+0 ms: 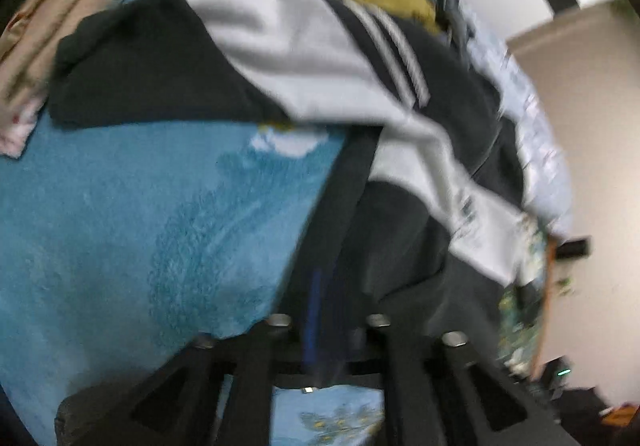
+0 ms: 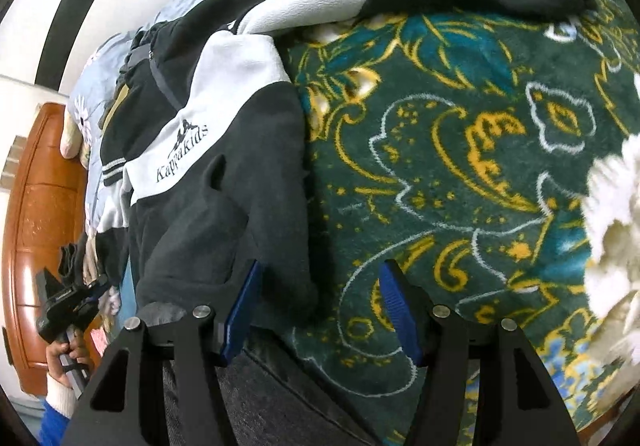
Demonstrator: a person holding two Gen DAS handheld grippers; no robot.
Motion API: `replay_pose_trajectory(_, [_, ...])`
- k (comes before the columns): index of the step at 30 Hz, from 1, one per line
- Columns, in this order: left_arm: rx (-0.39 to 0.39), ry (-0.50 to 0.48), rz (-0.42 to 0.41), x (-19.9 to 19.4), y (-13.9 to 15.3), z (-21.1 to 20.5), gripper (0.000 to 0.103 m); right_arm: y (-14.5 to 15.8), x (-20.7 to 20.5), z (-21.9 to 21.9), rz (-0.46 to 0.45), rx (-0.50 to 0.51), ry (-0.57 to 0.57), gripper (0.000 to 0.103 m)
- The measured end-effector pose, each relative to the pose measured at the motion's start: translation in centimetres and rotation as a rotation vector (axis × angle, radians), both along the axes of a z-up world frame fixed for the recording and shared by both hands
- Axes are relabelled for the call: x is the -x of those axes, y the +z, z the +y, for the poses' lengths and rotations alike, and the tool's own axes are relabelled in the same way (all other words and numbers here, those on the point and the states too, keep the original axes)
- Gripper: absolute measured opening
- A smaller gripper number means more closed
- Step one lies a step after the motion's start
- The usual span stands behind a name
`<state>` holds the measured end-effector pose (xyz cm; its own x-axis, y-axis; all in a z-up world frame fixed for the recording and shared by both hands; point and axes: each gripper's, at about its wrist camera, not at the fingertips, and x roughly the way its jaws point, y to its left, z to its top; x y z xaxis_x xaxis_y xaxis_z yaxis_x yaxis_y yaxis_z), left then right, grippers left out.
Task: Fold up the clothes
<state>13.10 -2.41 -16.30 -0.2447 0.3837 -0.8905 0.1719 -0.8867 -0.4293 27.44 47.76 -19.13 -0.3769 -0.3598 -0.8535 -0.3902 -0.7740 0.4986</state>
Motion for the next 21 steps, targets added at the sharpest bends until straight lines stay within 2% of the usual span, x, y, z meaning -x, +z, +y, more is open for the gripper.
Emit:
replay_pose_trajectory(1, [0.023,-0.028,0.008,-0.2,-0.3,0.8,0.050,0.1,-0.1,0.0,0.003,-0.004,0.002,0.062])
replay_pose_trajectory(4, [0.078,-0.123,0.009,-0.9,-1.4,3.3,0.056,0.2,-0.3,0.2,0.006,-0.003,-0.008,0.062])
replay_pose_trajectory(7, [0.152,-0.232,-0.026,-1.8,-3.0,5.9,0.056,0.0,-0.5,0.4,0.001,-0.001,-0.014,0.062])
replay_pose_trajectory(10, [0.235,-0.288,-0.049,-2.6,-4.3,7.5,0.056,-0.2,-0.6,0.3,-0.003,0.000,-0.010,0.062])
replay_pose_trajectory(12, [0.273,-0.304,-0.054,-3.0,-4.8,8.2,0.052,-0.2,-0.6,0.4,0.001,0.004,-0.007,0.062])
replay_pose_trajectory(13, [0.280,-0.299,-0.049,-3.0,-4.8,8.3,0.035,-0.2,-0.6,0.4,0.002,0.005,-0.007,0.062])
replay_pose_trajectory(15, [0.236,-0.274,-0.055,-2.9,-4.7,7.8,0.016,-0.4,-0.5,0.5,0.004,0.009,-0.006,0.062])
replay_pose_trajectory(16, [0.207,-0.258,-0.056,-2.9,-4.5,7.4,0.009,-0.5,-0.5,0.6,0.006,0.015,-0.005,0.062])
replay_pose_trajectory(17, [0.178,-0.242,-0.056,-2.9,-4.3,6.9,0.006,-0.7,-0.4,0.7,0.007,0.023,-0.002,0.062])
replay_pose_trajectory(21, [0.059,-0.124,-0.032,-2.9,-2.9,4.1,0.006,-1.4,0.5,0.4,0.023,0.061,0.040,0.062])
